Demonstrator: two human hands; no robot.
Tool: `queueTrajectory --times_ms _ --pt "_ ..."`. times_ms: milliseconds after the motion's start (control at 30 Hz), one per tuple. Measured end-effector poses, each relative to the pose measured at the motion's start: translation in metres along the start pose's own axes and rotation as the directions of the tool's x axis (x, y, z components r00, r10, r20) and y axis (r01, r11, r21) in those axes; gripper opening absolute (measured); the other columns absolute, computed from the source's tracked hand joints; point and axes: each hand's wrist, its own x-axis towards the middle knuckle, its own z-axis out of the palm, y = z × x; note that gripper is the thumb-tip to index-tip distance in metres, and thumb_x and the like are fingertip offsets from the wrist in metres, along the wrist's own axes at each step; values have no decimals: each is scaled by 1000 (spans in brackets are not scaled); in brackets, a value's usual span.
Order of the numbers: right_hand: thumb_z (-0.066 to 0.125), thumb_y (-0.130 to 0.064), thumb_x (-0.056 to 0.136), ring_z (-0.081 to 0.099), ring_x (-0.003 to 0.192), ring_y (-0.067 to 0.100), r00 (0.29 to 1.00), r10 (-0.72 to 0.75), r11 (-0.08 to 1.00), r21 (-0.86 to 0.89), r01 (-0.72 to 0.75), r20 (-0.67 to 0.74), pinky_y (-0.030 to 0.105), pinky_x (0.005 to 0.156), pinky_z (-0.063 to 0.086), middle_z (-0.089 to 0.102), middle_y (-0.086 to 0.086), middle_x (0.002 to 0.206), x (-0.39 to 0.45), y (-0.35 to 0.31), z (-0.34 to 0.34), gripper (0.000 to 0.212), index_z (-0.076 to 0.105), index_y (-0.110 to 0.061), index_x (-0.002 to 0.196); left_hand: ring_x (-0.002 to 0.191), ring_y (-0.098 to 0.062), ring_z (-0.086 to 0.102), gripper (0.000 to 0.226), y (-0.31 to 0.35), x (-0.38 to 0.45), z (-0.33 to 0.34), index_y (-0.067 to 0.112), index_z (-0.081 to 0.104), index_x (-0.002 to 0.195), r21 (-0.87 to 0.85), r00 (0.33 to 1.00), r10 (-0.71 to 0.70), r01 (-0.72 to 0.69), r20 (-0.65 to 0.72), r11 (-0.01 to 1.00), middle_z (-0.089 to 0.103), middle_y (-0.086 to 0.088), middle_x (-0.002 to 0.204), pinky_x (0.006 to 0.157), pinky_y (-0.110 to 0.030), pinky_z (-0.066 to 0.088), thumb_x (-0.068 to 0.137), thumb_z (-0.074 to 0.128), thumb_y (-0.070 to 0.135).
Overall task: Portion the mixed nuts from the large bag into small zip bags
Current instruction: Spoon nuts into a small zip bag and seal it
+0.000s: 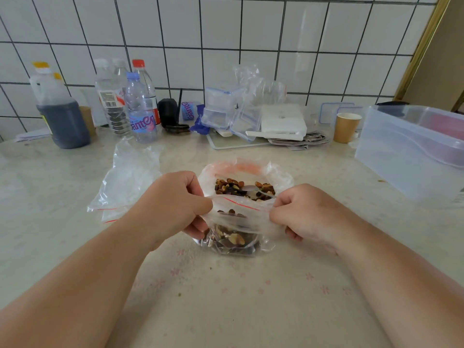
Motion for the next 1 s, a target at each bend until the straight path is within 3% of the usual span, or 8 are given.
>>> queueTrajectory --times_ms 133,267,400,500,633,733,867,1000 --pt "56 -7 79 61 45 18 993 45 956 284 -73 105 27 45 48 61 5 52 0 -1 0 14 61 -10 67 45 -24 66 8 3 -1 -2 1 66 82 -24 991 -105 107 78 994 64 -7 51 45 -31 56 88 62 2" --pt "61 -1 74 57 47 19 941 3 721 651 -237 339 23 41 44 58 11 60 -1 -5 -6 4 60 -4 76 44 -22 57 28 9 -6 -3 5 75 69 -248 942 -179 253 285 935 63 -15 63 42 -30 53 92 61 10" --pt "71 -21 70 58 63 19 862 -129 557 755 -346 490 28 53 50 63 9 77 0 -5 -10 37 71 -7 104 49 -17 58 34 10 -4 -4 7 81 74 -375 893 -149 323 424 869 68 -13 78 45 -25 52 95 61 25" --pt "74 -19 71 56 66 17 863 -126 491 787 -375 490 26 57 49 63 8 81 2 -3 -4 45 69 -6 114 53 -13 59 24 9 -5 -4 6 82 80 -382 867 -145 354 478 854 67 -9 73 45 -24 52 73 75 27" --pt "76 -9 68 52 51 11 893 -113 591 752 -292 435 19 42 41 61 6 65 2 -4 1 21 68 -7 88 49 -14 57 13 6 -4 -2 5 71 69 -396 879 -117 323 463 860 60 -10 63 44 -22 51 74 78 15" --pt "70 7 80 45 44 10 973 -43 804 586 -102 228 21 38 36 56 9 67 4 0 4 24 62 -14 73 46 -15 54 22 5 -2 0 8 73 67 -323 923 -104 233 371 917 59 -12 59 43 -21 49 88 71 1" --pt "63 -2 83 58 44 13 995 -69 985 153 80 -74 29 47 46 60 0 56 5 7 5 23 66 -24 75 41 -16 54 25 6 -5 -2 15 72 66 -3 984 -47 48 171 999 67 -8 56 41 -21 45 84 64 -1" --pt "54 -9 83 69 50 13 989 -94 995 -43 89 -115 37 60 60 67 -1 54 3 5 4 26 65 -31 74 39 -16 63 11 8 -9 4 21 68 78 277 997 9 -29 72 960 72 -3 57 50 -25 50 81 63 12"
